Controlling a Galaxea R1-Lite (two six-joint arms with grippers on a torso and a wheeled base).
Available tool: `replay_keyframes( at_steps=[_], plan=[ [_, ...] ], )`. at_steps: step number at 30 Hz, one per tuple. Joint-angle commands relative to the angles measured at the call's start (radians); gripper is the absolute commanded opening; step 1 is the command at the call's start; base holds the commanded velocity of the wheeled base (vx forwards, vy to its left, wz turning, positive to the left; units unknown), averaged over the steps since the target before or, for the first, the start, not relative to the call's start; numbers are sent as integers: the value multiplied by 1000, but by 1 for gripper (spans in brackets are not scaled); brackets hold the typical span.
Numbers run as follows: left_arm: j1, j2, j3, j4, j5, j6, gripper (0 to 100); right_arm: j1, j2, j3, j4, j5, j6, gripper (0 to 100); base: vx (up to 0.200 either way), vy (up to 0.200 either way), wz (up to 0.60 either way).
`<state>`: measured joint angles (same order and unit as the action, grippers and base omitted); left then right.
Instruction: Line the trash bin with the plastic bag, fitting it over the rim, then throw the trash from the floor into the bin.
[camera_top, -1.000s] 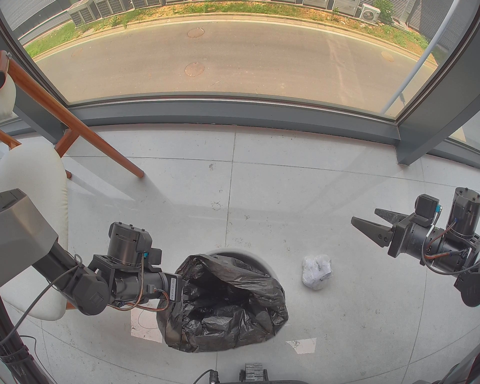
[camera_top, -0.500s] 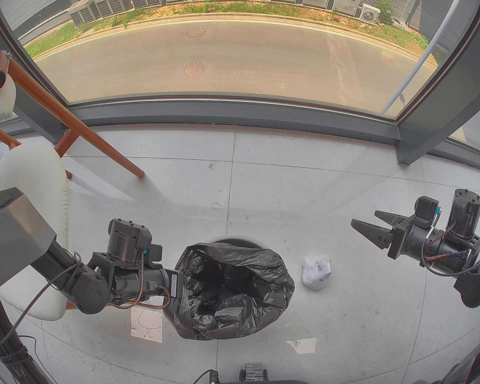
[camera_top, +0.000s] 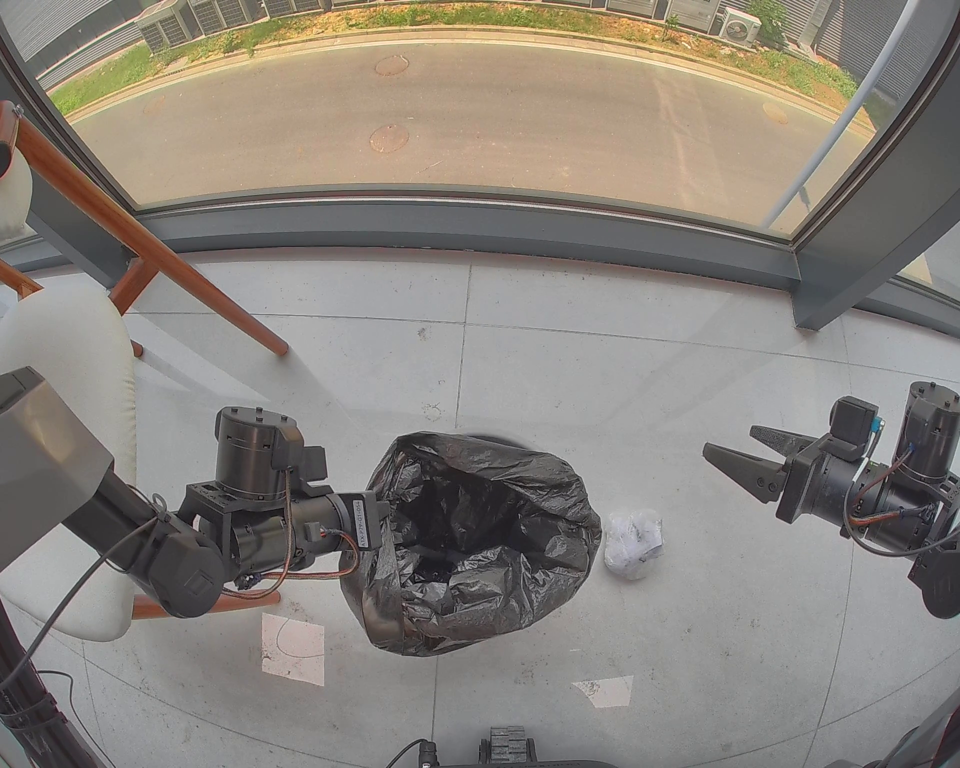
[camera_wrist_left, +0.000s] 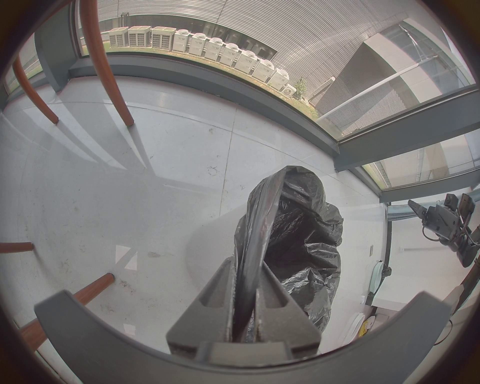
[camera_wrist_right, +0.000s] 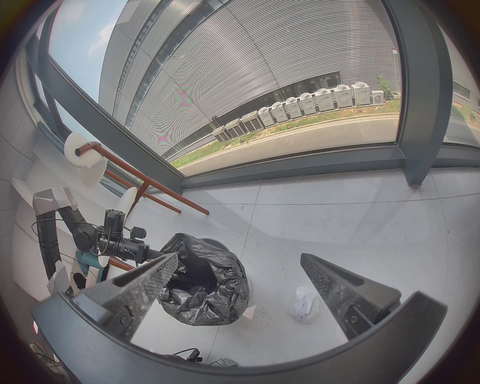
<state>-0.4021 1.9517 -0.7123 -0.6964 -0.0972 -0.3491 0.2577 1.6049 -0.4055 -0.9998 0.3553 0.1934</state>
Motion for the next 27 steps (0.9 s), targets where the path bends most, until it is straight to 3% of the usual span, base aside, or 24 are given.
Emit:
replay_keyframes(
  at_steps=[1,7,8,27],
  plan=[
    [-3,15,50,-11,22,10,0,0,1,2,0,1,0,100,0,0,0],
    [-1,30,73,-92,25,19,0,0,1,5,0,1,-2,100,0,0,0],
    [-1,30,76,-92,27,24,100,0,1,5,0,-1,-2,100,0,0,0],
    [5,47,111,-153,36,61,100,0,1,16,0,-1,-2,100,0,0,0]
  ],
)
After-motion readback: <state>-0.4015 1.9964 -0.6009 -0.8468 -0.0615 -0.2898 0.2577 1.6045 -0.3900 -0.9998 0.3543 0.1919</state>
